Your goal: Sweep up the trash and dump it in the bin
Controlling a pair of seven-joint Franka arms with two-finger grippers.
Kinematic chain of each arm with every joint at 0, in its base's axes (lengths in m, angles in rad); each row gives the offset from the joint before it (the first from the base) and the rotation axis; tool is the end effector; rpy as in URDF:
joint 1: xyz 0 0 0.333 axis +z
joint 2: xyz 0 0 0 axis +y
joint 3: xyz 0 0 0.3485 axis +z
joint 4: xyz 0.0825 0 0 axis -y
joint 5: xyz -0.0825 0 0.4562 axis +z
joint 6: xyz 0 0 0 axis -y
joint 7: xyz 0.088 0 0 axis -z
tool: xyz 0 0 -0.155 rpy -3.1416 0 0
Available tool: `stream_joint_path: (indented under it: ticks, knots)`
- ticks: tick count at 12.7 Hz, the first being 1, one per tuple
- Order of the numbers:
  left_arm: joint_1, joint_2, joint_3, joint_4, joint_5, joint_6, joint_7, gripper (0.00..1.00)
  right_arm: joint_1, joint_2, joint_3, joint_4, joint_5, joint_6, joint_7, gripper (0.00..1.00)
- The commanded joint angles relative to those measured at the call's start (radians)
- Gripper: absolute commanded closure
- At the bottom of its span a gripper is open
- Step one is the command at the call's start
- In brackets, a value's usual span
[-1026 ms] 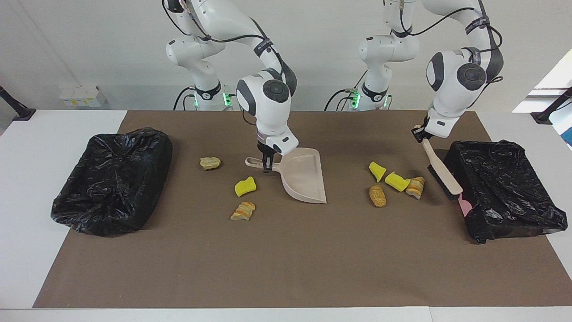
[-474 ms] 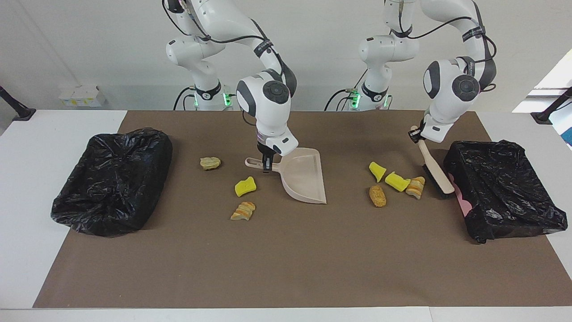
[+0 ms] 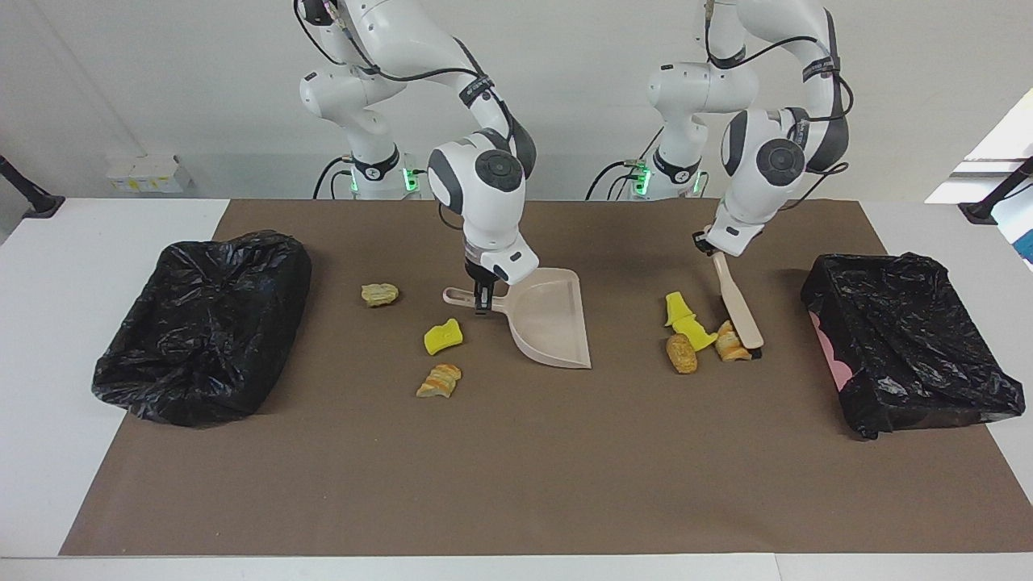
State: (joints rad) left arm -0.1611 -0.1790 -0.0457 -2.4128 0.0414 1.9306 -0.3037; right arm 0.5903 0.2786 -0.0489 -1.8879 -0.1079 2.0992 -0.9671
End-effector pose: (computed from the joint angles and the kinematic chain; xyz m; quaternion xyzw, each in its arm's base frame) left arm 0.4584 -0.0907 0.3007 -0.9875 -0.0387 0.1407 0.0595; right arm 0.5845 0.3412 0.2979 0.7069 0.7046 -0.0439 0.0441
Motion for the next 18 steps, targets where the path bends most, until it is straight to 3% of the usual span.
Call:
stream_joint_path:
  ticks: [1,12,16,18]
  knots:
    - [-0.095,-0.025,0.012,-0.040,-0.072,0.016,-0.032,1.00,-0.006,0.010,0.007,-0.005,-0.015,0.027,0.036,1.00]
    - [-0.487,0.018,0.009,0.009,-0.363,0.110,0.118,1.00,-0.010,0.007,0.007,-0.019,-0.013,0.022,0.030,1.00]
    - [-0.474,0.058,0.016,0.101,-0.356,0.087,0.115,1.00,-0.017,0.008,0.007,-0.017,-0.013,0.018,0.024,1.00]
    - [-0.378,0.061,0.020,0.113,-0.331,0.085,0.118,1.00,-0.017,0.008,0.007,-0.017,-0.015,0.013,0.024,1.00]
